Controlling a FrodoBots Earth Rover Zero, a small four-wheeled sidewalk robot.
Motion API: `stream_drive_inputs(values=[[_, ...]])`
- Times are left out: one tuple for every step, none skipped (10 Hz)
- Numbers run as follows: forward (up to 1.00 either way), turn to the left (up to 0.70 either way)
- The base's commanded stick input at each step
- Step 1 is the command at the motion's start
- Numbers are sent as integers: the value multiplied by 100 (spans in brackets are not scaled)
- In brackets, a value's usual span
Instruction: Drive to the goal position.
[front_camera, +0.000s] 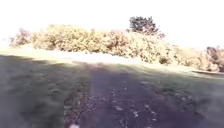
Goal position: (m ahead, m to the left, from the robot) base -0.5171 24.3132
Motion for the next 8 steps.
stream_drive_inputs(values=[[85,0],[85,0],[85,0],[85,0],[85,0],[85,0],[85,0],[85,0]])
